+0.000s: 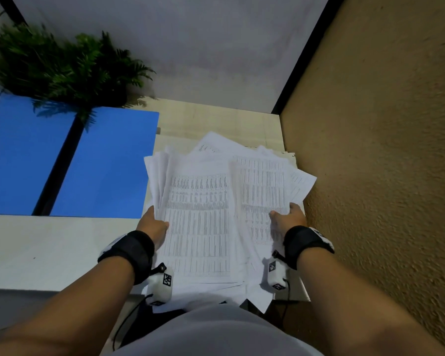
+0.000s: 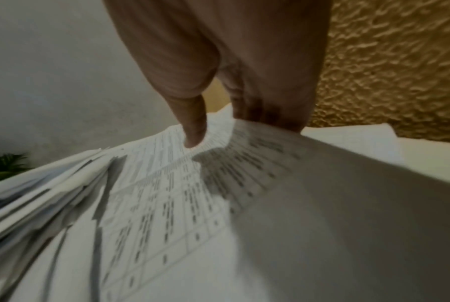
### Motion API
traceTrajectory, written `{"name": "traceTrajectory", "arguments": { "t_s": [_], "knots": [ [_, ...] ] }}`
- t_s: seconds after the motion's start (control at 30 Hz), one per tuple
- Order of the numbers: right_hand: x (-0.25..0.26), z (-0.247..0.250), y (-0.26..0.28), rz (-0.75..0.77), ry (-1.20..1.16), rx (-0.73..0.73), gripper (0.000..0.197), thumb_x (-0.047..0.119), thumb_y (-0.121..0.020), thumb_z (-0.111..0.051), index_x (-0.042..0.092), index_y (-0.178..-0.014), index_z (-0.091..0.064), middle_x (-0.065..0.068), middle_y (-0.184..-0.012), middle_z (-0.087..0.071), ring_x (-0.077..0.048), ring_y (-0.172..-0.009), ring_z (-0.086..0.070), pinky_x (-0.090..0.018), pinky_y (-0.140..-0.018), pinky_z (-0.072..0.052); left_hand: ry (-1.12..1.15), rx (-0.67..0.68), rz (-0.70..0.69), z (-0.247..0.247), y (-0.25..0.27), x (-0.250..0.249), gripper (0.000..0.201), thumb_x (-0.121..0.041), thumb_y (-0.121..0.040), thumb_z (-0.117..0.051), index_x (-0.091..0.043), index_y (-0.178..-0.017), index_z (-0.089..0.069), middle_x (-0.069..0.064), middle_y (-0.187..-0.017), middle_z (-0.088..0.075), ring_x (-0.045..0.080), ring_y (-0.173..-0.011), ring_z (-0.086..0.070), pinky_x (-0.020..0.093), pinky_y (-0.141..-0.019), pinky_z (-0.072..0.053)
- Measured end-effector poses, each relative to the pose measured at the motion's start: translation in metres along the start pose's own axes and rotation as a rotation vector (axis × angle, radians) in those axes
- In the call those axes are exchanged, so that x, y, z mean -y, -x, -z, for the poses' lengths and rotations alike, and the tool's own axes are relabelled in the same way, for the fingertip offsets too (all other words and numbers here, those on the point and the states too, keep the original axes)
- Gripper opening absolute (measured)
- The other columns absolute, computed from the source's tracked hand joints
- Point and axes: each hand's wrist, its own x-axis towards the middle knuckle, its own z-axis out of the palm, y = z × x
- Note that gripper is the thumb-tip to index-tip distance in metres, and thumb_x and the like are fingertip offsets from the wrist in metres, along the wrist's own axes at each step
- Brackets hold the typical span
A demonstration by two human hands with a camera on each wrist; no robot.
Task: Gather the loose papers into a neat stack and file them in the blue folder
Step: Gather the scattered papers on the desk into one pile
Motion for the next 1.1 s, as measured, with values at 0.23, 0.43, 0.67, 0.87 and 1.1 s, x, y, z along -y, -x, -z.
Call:
{"name": "traceTrajectory", "arguments": {
  "t_s": [0.23,0.43,0.67,0.87,1.1],
  "knots": [
    [-0.007,-0.012,0.010,-0.050,-0.095,0.133,0.037,0.011,-0.086,-0.071,-0.001,-0.119,-0.061,-0.014,-0.113,-0.066,-0.033,-0.106,-0.064,-0.039,-0.096,-0.051,-0.118,0.034,-0.003,0.002,0.008,-0.009,0.035,0.009,-0.093,-0.046,-0.002,-0.125,-0.048,0.009,-0.101,-0.055,0.019,-0.081,-0.051,0.024,-0.073,-0.041],
    [0.018,0.017,0.015,0.118,0.035,-0.078,0.027,0.006,-0.093,-0.058,0.002,-0.119,-0.063,-0.018,-0.111,-0.067,-0.036,-0.103,-0.063,-0.040,-0.089,-0.051,-0.106,0.032,-0.011,0.001,0.012,-0.013,0.035,0.012,-0.093,-0.044,-0.010,-0.120,-0.045,0.000,-0.083,-0.049,0.014,-0.074,-0.048,0.023,-0.073,-0.040],
    [0.095,0.092,0.046,0.517,-0.123,-0.460,0.018,0.009,-0.089,-0.059,0.005,-0.105,-0.067,-0.007,-0.087,-0.064,-0.019,-0.083,-0.061,-0.028,-0.072,-0.046,-0.117,0.079,0.019,0.001,0.012,-0.014,0.025,0.012,-0.092,-0.047,-0.012,-0.100,-0.046,0.001,-0.084,-0.051,0.012,-0.073,-0.049,0.024,-0.071,-0.040],
    [0.109,0.053,0.057,0.514,-0.323,-0.144,0.034,0.001,-0.084,-0.065,0.018,-0.113,-0.060,0.002,-0.101,-0.066,-0.011,-0.090,-0.064,-0.032,-0.089,-0.056,0.064,0.123,0.091,-0.001,0.010,-0.009,0.035,0.008,-0.081,-0.059,-0.003,-0.113,-0.050,0.008,-0.102,-0.061,0.031,-0.104,-0.059,0.033,-0.087,-0.044],
    [0.021,-0.050,0.069,0.327,-0.096,0.091,0.036,0.007,-0.095,-0.046,0.012,-0.130,-0.045,-0.009,-0.115,-0.062,-0.026,-0.101,-0.061,-0.030,-0.088,-0.050,0.382,0.275,0.247,0.003,0.008,-0.004,0.138,-0.093,-0.045,-0.058,-0.030,-0.156,-0.005,-0.013,-0.161,-0.017,0.011,-0.150,-0.012,0.037,-0.119,-0.009]
  ]
}}
